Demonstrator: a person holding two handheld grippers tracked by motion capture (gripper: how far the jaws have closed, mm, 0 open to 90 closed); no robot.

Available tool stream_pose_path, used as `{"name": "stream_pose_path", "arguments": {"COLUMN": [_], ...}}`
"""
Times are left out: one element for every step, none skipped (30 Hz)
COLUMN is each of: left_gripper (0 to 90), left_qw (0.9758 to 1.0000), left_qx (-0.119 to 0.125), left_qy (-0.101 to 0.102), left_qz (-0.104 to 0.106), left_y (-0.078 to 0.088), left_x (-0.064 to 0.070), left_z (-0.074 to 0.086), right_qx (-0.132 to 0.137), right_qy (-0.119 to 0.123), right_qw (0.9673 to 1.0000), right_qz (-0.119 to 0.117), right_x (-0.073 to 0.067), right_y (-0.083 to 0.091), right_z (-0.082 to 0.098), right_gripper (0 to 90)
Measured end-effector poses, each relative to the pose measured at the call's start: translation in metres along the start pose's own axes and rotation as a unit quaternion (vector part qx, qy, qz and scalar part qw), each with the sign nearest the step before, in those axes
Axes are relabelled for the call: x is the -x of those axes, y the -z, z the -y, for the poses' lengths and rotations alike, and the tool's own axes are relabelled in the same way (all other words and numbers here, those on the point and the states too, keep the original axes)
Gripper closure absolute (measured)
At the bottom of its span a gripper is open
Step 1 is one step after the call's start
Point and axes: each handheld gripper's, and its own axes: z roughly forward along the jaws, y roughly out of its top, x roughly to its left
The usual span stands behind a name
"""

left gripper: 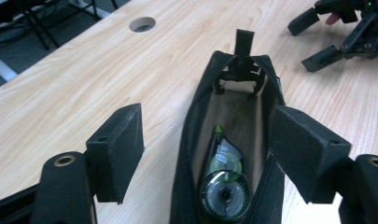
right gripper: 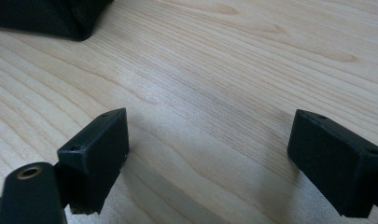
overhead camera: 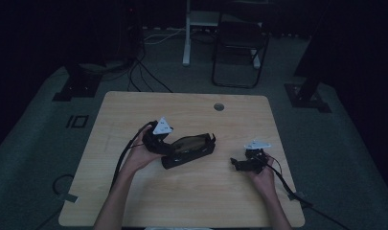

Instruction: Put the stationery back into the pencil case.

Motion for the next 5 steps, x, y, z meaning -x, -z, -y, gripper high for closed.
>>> {"name": "stream_pose_path", "arguments": {"left_gripper": [25.8, 25.3, 25.3, 25.3, 24.9], "left_qw": [1.0000, 1.0000, 1.0000, 0.9999, 0.9999], "left_qx": [0.000, 0.001, 0.000, 0.000, -0.001], "left_qy": [0.002, 0.004, 0.006, 0.007, 0.009], "left_qz": [-0.003, -0.005, -0.006, -0.009, -0.013], "left_y": [0.0025, 0.0043, 0.0076, 0.0100, 0.0125], "left_x": [-0.0012, -0.0022, -0.0045, -0.0063, -0.0083], "left_z": [0.0007, 0.0014, 0.0028, 0.0040, 0.0055], "right_qx": [0.000, 0.000, 0.000, 0.000, 0.000], "right_qy": [0.000, 0.000, 0.000, 0.000, 0.000], "right_qw": [1.0000, 1.0000, 1.0000, 1.0000, 1.0000], "right_qz": [0.000, 0.000, 0.000, 0.000, 0.000], "right_x": [0.0000, 0.0000, 0.0000, 0.0000, 0.0000], "right_y": [0.0000, 0.0000, 0.0000, 0.0000, 0.0000], "right_z": [0.0000, 0.0000, 0.0000, 0.0000, 0.0000], "right_gripper": [12.4, 12.4, 12.5, 12.4, 12.4]}}
